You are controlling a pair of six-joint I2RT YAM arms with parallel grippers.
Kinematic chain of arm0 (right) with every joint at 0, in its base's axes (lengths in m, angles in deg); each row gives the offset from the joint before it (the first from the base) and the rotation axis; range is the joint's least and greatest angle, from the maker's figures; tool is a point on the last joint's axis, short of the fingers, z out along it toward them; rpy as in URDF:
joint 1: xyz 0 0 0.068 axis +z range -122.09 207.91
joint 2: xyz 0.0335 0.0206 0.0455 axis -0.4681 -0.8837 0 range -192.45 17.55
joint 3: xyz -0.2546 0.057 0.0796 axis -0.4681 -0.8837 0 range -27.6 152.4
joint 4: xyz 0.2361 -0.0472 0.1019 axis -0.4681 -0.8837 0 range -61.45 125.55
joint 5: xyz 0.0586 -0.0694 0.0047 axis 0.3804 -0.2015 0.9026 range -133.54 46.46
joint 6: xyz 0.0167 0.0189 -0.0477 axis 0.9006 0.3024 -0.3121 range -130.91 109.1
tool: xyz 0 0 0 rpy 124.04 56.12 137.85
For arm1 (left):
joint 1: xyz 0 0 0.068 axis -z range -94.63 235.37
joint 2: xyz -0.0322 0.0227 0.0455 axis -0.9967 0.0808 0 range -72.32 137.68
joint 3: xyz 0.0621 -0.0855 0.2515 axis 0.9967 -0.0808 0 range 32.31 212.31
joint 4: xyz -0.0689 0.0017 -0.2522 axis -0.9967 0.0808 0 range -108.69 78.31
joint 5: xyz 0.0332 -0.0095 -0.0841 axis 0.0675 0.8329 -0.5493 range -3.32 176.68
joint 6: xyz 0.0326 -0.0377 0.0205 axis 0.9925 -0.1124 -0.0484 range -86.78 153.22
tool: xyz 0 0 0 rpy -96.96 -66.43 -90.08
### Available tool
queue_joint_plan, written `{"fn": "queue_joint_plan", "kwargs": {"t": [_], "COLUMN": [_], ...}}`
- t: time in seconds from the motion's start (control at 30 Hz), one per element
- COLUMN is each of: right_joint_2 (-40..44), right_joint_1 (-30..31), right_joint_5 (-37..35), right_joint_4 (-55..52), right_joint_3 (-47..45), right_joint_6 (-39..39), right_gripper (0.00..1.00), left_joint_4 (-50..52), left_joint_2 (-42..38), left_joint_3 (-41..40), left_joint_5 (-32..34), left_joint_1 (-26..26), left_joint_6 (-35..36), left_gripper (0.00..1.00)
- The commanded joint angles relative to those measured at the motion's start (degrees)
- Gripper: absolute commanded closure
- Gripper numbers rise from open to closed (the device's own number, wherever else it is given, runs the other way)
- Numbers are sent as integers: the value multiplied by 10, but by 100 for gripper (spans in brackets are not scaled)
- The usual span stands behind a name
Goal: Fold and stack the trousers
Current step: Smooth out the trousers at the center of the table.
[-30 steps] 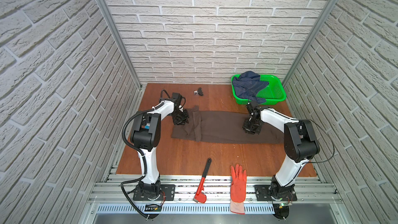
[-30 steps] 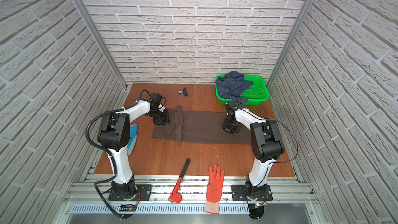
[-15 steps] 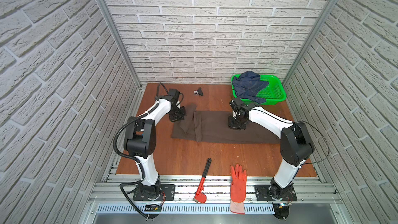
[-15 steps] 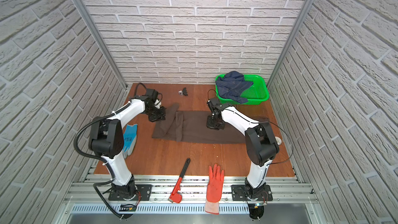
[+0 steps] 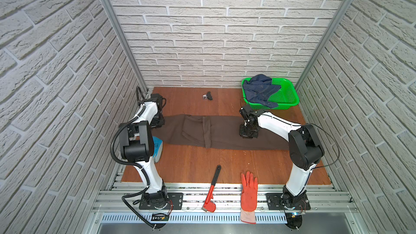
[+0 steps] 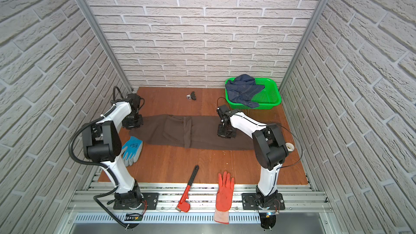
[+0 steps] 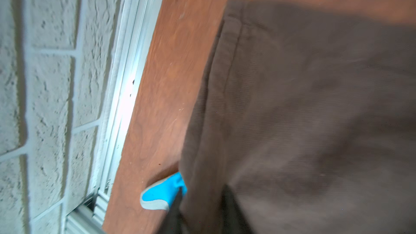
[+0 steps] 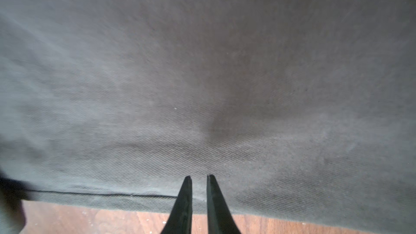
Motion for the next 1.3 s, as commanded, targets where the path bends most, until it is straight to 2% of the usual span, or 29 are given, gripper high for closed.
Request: {"fn": "queue_joint_plan", "kwargs": {"t": [0.0,0.1,0.23,0.3,0.4,0.57,0.9,1.27], "right_joint_2": [6,12,11,8,9,16,13,13], "right_joint_1": [0,-1,-4,-6,-10,-14,-19,-21], "right_joint_5": [-14,-21,-24,-23,-21,-25,-19,-16], "right_joint_4": [-7,-12,-13,-12,-12,-18,-17,-18], "right_joint_3": [-8,-8,-10,-13,-14,-15,-14,-11], "right_joint_6": [0,-3,-5,-6,-9,-14,-15,-17], "right_gripper": [84,84,84,84,84,84,84,84], "left_joint_4": [26,22,-9,-48,-101,-167,-216,-180], "left_joint_2": [-33,-69,-71,-56,-11,42,124,90], "left_joint_3": [10,21,19,3,-4,14,43,75], "left_joint_5": [54,18,-102,-170,-240,-306,-377,-351], "left_joint_1": [21,80,189,223,244,254,265,297], "left_joint_6": [11,11,-26,-57,-95,-122,-140,-125], "left_gripper": [39,34,36,37,37,32,35,29]}}
